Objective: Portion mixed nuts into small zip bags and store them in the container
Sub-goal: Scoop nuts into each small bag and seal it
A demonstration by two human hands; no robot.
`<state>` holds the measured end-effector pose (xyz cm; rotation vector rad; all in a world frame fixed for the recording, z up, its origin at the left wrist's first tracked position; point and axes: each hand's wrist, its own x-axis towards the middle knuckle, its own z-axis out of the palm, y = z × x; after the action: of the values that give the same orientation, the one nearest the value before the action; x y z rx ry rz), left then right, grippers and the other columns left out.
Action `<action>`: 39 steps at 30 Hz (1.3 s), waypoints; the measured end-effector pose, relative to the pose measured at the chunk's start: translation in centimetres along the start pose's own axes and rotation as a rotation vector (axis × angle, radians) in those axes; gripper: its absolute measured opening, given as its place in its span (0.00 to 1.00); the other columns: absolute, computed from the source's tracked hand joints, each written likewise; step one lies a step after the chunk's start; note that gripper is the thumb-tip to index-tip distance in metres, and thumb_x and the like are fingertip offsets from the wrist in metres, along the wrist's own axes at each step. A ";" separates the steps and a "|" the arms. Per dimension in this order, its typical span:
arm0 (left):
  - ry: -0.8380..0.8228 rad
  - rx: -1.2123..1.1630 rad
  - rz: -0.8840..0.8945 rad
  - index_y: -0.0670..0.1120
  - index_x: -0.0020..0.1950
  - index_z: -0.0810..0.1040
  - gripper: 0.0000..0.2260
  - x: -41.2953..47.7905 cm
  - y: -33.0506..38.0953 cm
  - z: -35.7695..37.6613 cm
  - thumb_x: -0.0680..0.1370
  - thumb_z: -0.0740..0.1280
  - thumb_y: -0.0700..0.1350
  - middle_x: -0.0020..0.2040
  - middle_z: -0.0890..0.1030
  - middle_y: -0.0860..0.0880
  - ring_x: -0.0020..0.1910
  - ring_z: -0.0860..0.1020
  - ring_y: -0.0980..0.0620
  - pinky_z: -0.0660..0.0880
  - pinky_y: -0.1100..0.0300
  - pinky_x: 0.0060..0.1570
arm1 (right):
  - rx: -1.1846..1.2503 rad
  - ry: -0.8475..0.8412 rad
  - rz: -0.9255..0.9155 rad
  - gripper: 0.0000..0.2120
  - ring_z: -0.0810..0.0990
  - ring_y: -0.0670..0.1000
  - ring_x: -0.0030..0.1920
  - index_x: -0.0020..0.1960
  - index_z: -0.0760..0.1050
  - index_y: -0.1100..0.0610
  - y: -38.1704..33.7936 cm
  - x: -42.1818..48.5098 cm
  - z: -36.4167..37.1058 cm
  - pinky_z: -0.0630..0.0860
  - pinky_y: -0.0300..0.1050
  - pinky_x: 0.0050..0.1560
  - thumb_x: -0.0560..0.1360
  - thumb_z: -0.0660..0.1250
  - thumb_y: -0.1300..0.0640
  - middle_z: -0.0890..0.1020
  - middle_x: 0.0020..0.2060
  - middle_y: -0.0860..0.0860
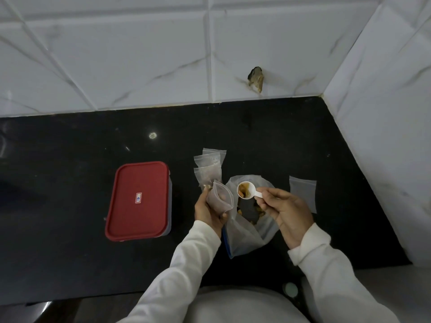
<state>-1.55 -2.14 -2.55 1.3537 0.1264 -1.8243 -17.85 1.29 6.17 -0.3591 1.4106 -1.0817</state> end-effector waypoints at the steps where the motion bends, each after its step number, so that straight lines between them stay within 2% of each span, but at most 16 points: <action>1: -0.001 0.001 -0.003 0.48 0.62 0.79 0.20 0.1 0.0 -0.1 0.78 0.64 0.59 0.43 0.81 0.46 0.35 0.78 0.50 0.70 0.64 0.25 | -0.003 -0.020 -0.017 0.07 0.83 0.48 0.41 0.48 0.83 0.61 -0.1 -0.3 0.3 0.80 0.41 0.46 0.75 0.67 0.66 0.86 0.42 0.56; 3: -0.005 0.003 -0.006 0.47 0.63 0.79 0.20 0.1 0.0 -0.1 0.78 0.64 0.58 0.41 0.81 0.47 0.33 0.78 0.50 0.70 0.65 0.23 | -0.033 -0.069 -0.065 0.07 0.84 0.49 0.42 0.48 0.84 0.59 -0.3 -0.9 0.9 0.80 0.40 0.45 0.75 0.67 0.65 0.86 0.43 0.55; 6: -0.011 0.021 0.004 0.47 0.62 0.79 0.20 -0.1 0.0 -0.2 0.77 0.64 0.59 0.38 0.81 0.47 0.31 0.77 0.51 0.69 0.64 0.23 | -0.189 -0.115 -0.172 0.07 0.84 0.50 0.46 0.49 0.84 0.55 -0.2 -1.4 1.6 0.80 0.42 0.48 0.76 0.68 0.63 0.86 0.43 0.53; 10: -0.012 0.007 -0.012 0.47 0.65 0.78 0.23 0.0 -0.1 -0.3 0.76 0.66 0.59 0.51 0.82 0.43 0.38 0.80 0.48 0.73 0.64 0.24 | -0.486 -0.118 -0.385 0.08 0.84 0.47 0.45 0.52 0.84 0.52 0.5 -1.6 1.9 0.80 0.41 0.50 0.77 0.68 0.60 0.86 0.41 0.48; 14: -0.017 0.002 -0.012 0.45 0.65 0.78 0.23 -0.4 0.1 -0.2 0.75 0.67 0.58 0.48 0.83 0.43 0.35 0.82 0.48 0.72 0.64 0.23 | -0.747 -0.127 -0.682 0.08 0.83 0.41 0.43 0.55 0.83 0.53 1.7 -1.4 2.0 0.79 0.35 0.47 0.78 0.67 0.57 0.85 0.43 0.45; 17: -0.026 -0.014 -0.002 0.44 0.67 0.76 0.24 -0.1 -0.1 -0.3 0.76 0.67 0.57 0.47 0.82 0.43 0.33 0.82 0.48 0.72 0.64 0.22 | -0.901 -0.092 -0.940 0.08 0.83 0.42 0.45 0.55 0.83 0.57 3.1 -0.5 2.0 0.80 0.37 0.47 0.77 0.68 0.60 0.85 0.45 0.48; 19: -0.025 -0.031 -0.004 0.45 0.67 0.76 0.24 0.0 -0.1 -0.3 0.76 0.67 0.56 0.47 0.82 0.42 0.34 0.82 0.47 0.73 0.64 0.23 | -0.948 -0.076 -1.040 0.08 0.82 0.41 0.46 0.54 0.83 0.58 4.0 -0.1 2.0 0.80 0.36 0.47 0.76 0.69 0.64 0.85 0.45 0.50; 21: -0.033 -0.043 -0.009 0.44 0.67 0.76 0.24 -0.1 -0.1 -0.2 0.76 0.67 0.56 0.46 0.83 0.42 0.34 0.82 0.47 0.73 0.64 0.22 | -0.988 -0.037 -1.128 0.09 0.80 0.40 0.42 0.49 0.83 0.60 4.7 0.1 2.1 0.80 0.37 0.42 0.76 0.65 0.61 0.84 0.40 0.52; 24: -0.059 -0.054 -0.011 0.43 0.64 0.78 0.21 -0.5 0.1 -0.1 0.78 0.65 0.55 0.42 0.84 0.43 0.31 0.82 0.48 0.72 0.65 0.22 | -1.021 0.030 -1.232 0.13 0.82 0.49 0.32 0.42 0.83 0.64 5.1 0.4 1.9 0.81 0.41 0.36 0.73 0.62 0.57 0.83 0.33 0.55; 27: -0.086 -0.048 -0.011 0.41 0.62 0.77 0.21 -0.6 0.1 0.1 0.79 0.63 0.55 0.40 0.83 0.43 0.29 0.81 0.49 0.70 0.66 0.20 | -1.004 0.002 -1.308 0.11 0.79 0.47 0.39 0.49 0.82 0.60 5.3 0.4 1.6 0.76 0.35 0.48 0.72 0.63 0.60 0.84 0.37 0.57; 28: -0.094 -0.045 -0.015 0.41 0.63 0.77 0.21 -0.7 0.1 0.1 0.79 0.63 0.55 0.39 0.83 0.43 0.28 0.81 0.49 0.69 0.67 0.20 | -0.997 -0.007 -1.323 0.11 0.77 0.46 0.41 0.50 0.82 0.61 5.3 0.5 1.4 0.74 0.34 0.51 0.72 0.64 0.61 0.84 0.37 0.57; 30: -0.097 -0.039 -0.016 0.41 0.64 0.77 0.22 -0.6 0.1 0.1 0.79 0.63 0.56 0.40 0.83 0.43 0.29 0.81 0.49 0.70 0.66 0.20 | -0.994 -0.007 -1.343 0.10 0.76 0.47 0.42 0.48 0.82 0.62 5.3 0.7 1.4 0.73 0.34 0.51 0.74 0.64 0.60 0.84 0.36 0.57; 33: -0.098 -0.039 -0.016 0.42 0.66 0.76 0.22 -0.6 0.1 0.1 0.78 0.64 0.55 0.43 0.82 0.42 0.30 0.82 0.48 0.71 0.65 0.20 | -1.001 -0.018 -1.352 0.11 0.80 0.45 0.38 0.47 0.82 0.60 5.3 0.9 1.6 0.80 0.38 0.43 0.76 0.62 0.58 0.84 0.36 0.56; 34: -0.097 -0.033 -0.013 0.43 0.66 0.76 0.22 -0.6 0.1 0.1 0.78 0.65 0.56 0.44 0.82 0.42 0.30 0.81 0.48 0.71 0.65 0.21 | -0.976 -0.030 -1.304 0.11 0.82 0.46 0.39 0.48 0.83 0.62 5.1 0.6 1.7 0.80 0.37 0.42 0.75 0.63 0.60 0.85 0.39 0.54; 36: -0.091 -0.024 0.005 0.44 0.66 0.77 0.22 -0.5 0.2 0.0 0.77 0.65 0.56 0.45 0.83 0.43 0.32 0.81 0.48 0.71 0.64 0.21 | -0.851 -0.030 -1.143 0.09 0.83 0.43 0.44 0.54 0.83 0.61 4.5 -0.2 1.7 0.79 0.34 0.47 0.76 0.66 0.65 0.85 0.45 0.51; 39: -0.085 -0.030 0.004 0.46 0.67 0.77 0.22 -0.3 0.2 -0.1 0.77 0.66 0.56 0.52 0.83 0.42 0.38 0.82 0.46 0.71 0.63 0.22 | -0.603 -0.013 -0.820 0.10 0.84 0.43 0.45 0.56 0.83 0.55 3.2 -1.1 1.5 0.78 0.33 0.47 0.77 0.68 0.60 0.86 0.44 0.47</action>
<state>-1.35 -2.07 -2.23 1.2532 0.1059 -1.8664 -15.07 3.23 4.69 -1.4699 1.5972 -1.2512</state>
